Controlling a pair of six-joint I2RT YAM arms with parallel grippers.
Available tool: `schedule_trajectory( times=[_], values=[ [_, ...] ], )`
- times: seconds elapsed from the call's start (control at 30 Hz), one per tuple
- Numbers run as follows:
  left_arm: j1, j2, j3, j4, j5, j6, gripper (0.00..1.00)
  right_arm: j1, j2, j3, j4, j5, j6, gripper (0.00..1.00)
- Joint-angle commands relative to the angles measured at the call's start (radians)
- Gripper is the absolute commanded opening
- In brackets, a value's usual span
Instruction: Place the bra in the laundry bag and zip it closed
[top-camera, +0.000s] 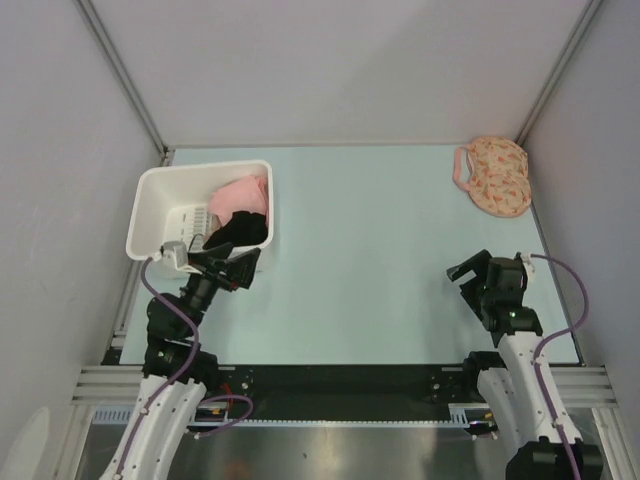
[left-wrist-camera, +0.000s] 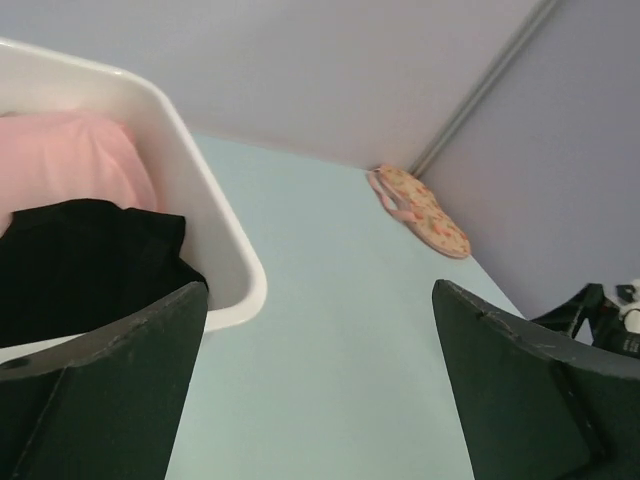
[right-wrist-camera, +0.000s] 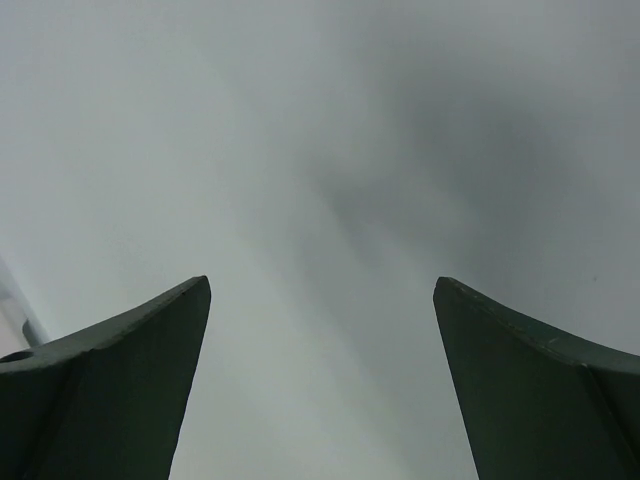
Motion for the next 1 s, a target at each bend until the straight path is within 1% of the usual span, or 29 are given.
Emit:
schedule_trajectory(
  times=[0.0,0.03,0.07,0.1,0.13,0.17,0.2,0.23,0.27,0.33,0.37,0.4,0.43,0.47,0.5,0.53,0.6,0.67,0.7,0.77,0.83,0.9,0.93,0.97],
  values=[
    [-0.002,0.106,0.209,-0.252,-0.143,0.021,1.00,0.005,0.195,0.158,0.088,0.233,-0.072,1.00],
    [-0.002,0.131,0.247,-0.297,-0.169,0.018,1.00,-0.003,0.242,0.213,0.106,0.271,-0.075,1.00],
    [-0.003,0.160,0.329,-0.395,-0.176,0.013,0.99,-0.014,0.289,0.246,0.141,0.284,-0.084,1.00],
    [-0.002,0.226,0.373,-0.452,-0.180,-0.002,0.99,-0.026,0.355,0.278,0.158,0.292,-0.090,1.00],
    [-0.002,0.258,0.414,-0.505,-0.177,-0.007,0.99,-0.038,0.482,0.319,0.181,0.299,-0.101,1.00],
    [-0.005,0.292,0.487,-0.591,-0.152,-0.002,0.99,-0.057,0.563,0.399,0.234,0.309,-0.125,1.00],
    [-0.005,0.295,0.506,-0.601,-0.107,0.039,1.00,-0.060,0.634,0.453,0.262,0.324,-0.189,1.00],
    [-0.005,0.291,0.513,-0.589,-0.064,0.044,1.00,-0.064,0.784,0.505,0.287,0.370,-0.213,1.00],
    [-0.003,0.283,0.519,-0.574,0.004,0.042,0.99,-0.077,0.856,0.621,0.328,0.384,-0.239,1.00],
    [-0.002,0.275,0.529,-0.580,0.025,0.012,0.99,-0.092,1.002,0.738,0.365,0.388,-0.323,0.99],
    [-0.002,0.275,0.534,-0.592,0.036,-0.007,1.00,-0.095,1.133,0.816,0.359,0.393,-0.345,1.00],
    [-0.002,0.272,0.534,-0.587,0.063,-0.018,0.99,-0.098,1.209,0.953,0.344,0.396,-0.366,1.00],
    [0.000,0.281,0.534,-0.583,0.089,-0.015,1.00,-0.100,1.271,1.034,0.329,0.387,-0.418,1.00],
    [0.000,0.291,0.540,-0.584,0.112,-0.015,0.99,-0.101,1.378,1.095,0.312,0.375,-0.441,1.00],
    [0.000,0.301,0.542,-0.587,0.164,-0.009,0.99,-0.098,1.420,1.185,0.316,0.368,-0.469,0.98],
    [0.001,0.314,0.545,-0.593,0.184,-0.002,0.99,-0.101,1.454,1.218,0.322,0.341,-0.485,0.98],
    [0.001,0.340,0.549,-0.612,0.229,0.014,0.95,-0.100,1.541,1.278,0.347,0.332,-0.541,0.96],
    [0.001,0.348,0.554,-0.627,0.219,0.024,0.94,-0.103,1.589,1.350,0.356,0.298,-0.579,0.94],
    [0.001,0.349,0.557,-0.630,0.199,0.030,0.93,-0.103,1.633,1.373,0.353,0.289,-0.592,0.89],
    [0.003,0.354,0.571,-0.635,0.185,0.040,0.93,-0.104,1.675,1.442,0.324,0.284,-0.594,0.87],
    [0.003,0.367,0.586,-0.642,0.176,0.060,0.93,-0.109,1.722,1.476,0.309,0.244,-0.589,0.82],
    [0.003,0.395,0.611,-0.652,0.171,0.076,0.93,-0.101,1.753,1.522,0.280,0.262,-0.583,0.79],
    [0.003,0.407,0.618,-0.662,0.169,0.080,0.93,-0.098,1.788,1.544,0.261,0.282,-0.577,0.75],
    [0.003,0.415,0.632,-0.665,0.174,0.083,0.93,-0.095,1.808,1.600,0.208,0.273,-0.569,0.70]
  ],
)
